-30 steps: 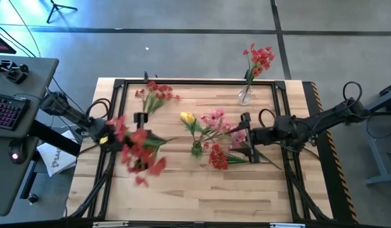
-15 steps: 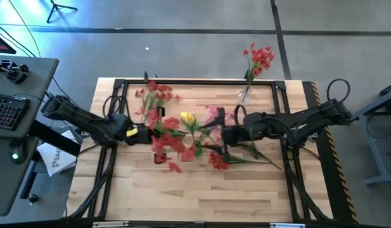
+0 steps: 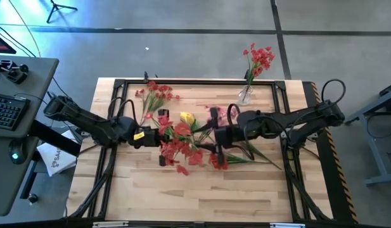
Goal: Sort flowers into vase by color
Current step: Put the bottom left red flowers into the transparent vase
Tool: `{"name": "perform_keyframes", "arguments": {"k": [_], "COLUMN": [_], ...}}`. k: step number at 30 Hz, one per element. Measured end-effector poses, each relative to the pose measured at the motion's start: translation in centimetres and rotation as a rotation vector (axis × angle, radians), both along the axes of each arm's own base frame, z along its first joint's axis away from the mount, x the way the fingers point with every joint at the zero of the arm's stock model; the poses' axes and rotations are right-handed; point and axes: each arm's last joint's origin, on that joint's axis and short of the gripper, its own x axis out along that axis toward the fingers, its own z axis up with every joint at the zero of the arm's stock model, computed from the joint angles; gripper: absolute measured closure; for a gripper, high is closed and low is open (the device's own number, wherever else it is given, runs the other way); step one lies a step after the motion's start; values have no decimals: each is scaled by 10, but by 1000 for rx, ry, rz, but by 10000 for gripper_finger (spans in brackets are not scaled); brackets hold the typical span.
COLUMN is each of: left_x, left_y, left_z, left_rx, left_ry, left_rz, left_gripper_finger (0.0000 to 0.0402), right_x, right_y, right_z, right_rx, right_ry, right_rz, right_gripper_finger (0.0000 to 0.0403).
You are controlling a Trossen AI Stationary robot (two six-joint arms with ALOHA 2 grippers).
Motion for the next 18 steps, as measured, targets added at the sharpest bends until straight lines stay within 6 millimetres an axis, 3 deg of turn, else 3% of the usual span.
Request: {"name": "perform_keyframes", "arguments": {"k": [4, 8, 12, 18], "left_x": [1, 2, 2, 3], "left_y": [-1, 0, 0, 0], "left_z": [-1, -2, -1, -1], "left_rx": [2, -2, -6, -6], "left_ry": [4, -1, -9, -11], "left_rz": [-1, 9, 11, 9], "left_gripper_finger": [402, 401, 401, 401], "right_x": [0, 0, 1, 15], "right_y": [1, -1, -4, -4], "right_z": [1, 1, 0, -17], "right_rx": [7, 2, -10, -49], "right_ry": [-8, -13, -4, 34], "right_rz": [49, -9, -72, -1], "right_gripper_finger": [266, 291, 299, 299]}}
